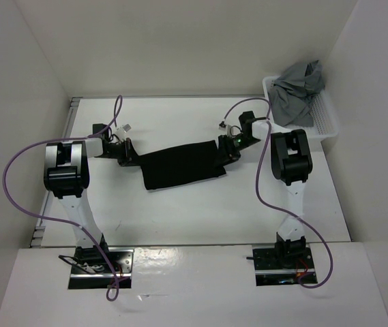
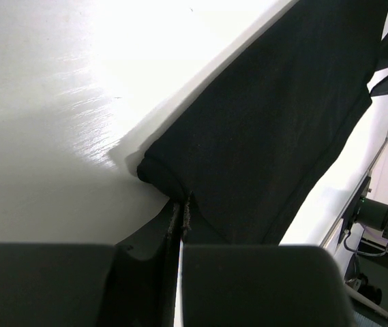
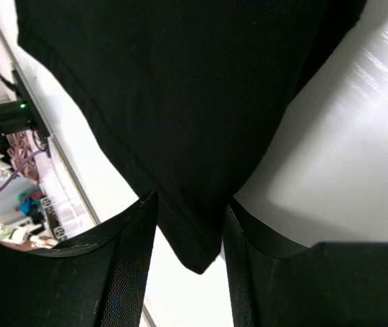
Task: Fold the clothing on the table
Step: Fold the skirt
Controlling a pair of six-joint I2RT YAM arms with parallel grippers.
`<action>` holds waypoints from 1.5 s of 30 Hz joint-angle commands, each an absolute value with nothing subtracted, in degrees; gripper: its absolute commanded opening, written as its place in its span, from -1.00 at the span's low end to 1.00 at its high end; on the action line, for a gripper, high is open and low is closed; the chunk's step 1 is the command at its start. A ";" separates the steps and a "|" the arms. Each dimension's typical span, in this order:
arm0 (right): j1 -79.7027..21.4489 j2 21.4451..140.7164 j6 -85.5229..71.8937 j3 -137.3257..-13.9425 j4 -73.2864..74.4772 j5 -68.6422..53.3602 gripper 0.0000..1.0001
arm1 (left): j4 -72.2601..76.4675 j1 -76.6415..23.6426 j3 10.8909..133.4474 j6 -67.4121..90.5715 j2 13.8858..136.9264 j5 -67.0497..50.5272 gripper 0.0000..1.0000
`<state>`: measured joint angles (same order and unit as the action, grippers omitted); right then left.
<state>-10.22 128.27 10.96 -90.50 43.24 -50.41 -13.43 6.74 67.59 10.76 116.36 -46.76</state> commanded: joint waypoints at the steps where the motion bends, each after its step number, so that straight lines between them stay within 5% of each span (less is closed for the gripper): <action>1: -10.11 132.09 12.66 -90.97 43.51 -47.02 -0.05 | -14.59 6.68 66.01 9.49 117.33 -44.47 -1.00; 31: -12.21 136.41 13.18 -92.64 42.45 -48.60 -0.25 | -14.59 6.68 66.01 8.96 117.33 -45.53 -1.00; 35: -13.35 136.93 13.18 -93.25 42.45 -48.08 -0.41 | -14.59 6.68 66.01 8.96 117.33 -45.53 -1.00; 42: -13.36 135.19 11.96 -93.78 42.98 -44.39 -1.00 | -14.59 6.68 66.01 8.96 117.33 -45.53 -1.00; 45: -13.36 133.16 11.34 -93.78 42.98 -40.53 -1.00 | -14.59 6.68 66.01 8.96 117.33 -45.53 -1.00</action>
<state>-12.62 133.47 9.50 -93.76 44.73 -53.87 -13.30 6.76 67.48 10.72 116.36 -47.24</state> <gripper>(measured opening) 0.028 0.009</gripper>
